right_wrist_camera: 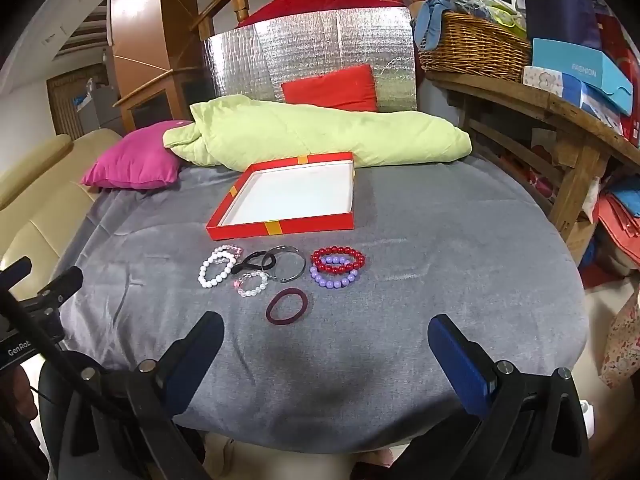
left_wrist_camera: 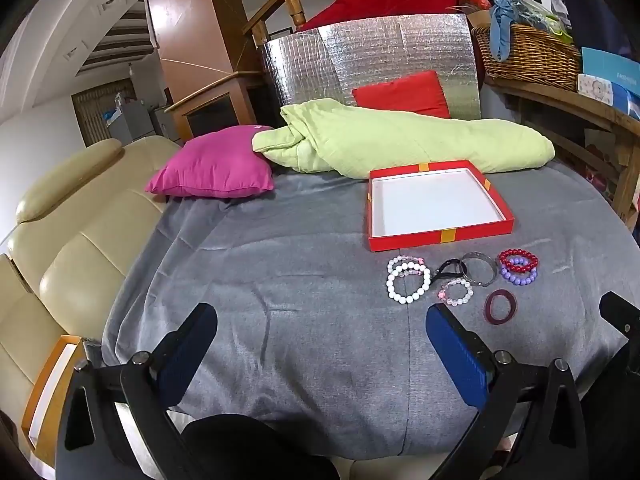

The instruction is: Organize jewelry

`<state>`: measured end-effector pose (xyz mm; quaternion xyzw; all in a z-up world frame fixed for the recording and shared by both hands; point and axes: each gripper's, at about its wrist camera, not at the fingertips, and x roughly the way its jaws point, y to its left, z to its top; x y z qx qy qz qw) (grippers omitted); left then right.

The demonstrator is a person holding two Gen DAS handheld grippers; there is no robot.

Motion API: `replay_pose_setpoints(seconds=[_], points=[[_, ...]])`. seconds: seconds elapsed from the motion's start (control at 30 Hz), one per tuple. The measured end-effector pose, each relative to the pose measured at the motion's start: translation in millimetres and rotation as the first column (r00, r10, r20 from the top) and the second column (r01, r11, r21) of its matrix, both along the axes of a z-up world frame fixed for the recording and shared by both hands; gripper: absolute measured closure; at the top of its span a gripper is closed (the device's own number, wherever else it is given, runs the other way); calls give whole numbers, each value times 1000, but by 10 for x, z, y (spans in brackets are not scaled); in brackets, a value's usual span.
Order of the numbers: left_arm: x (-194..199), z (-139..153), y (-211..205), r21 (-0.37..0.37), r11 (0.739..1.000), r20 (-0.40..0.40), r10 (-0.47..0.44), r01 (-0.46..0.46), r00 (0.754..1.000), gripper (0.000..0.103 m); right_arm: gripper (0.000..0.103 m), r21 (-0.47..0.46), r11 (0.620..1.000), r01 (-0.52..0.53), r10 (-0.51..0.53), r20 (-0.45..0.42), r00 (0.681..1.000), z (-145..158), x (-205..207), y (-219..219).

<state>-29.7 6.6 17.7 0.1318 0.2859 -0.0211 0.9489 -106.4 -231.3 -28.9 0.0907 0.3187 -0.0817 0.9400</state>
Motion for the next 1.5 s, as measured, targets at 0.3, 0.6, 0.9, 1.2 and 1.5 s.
replay_pose_setpoints(seconds=[0.3,0.6,0.9,1.2,1.5], points=[[18,-30,20,5,1000,-9,2,-2,1000,0,0,10,1000,-11,11,-11,1000,-26,14,2],[19,-63,19,8,1000,-14,2,-2,1000,0,0,15,1000,-10,10,-15,1000,-55,24,28],[36,-94,15,11,1000,-26,3,-3,1000,0,0,26,1000,-10,11,-31,999,-96,53,19],[50,-98,24,13,1000,-31,4,-3,1000,0,0,34,999,-10,12,-41,999,-111,62,21],[87,-160,32,13,1000,-43,6,-6,999,0,0,41,999,-11,14,-56,998,-167,107,28]])
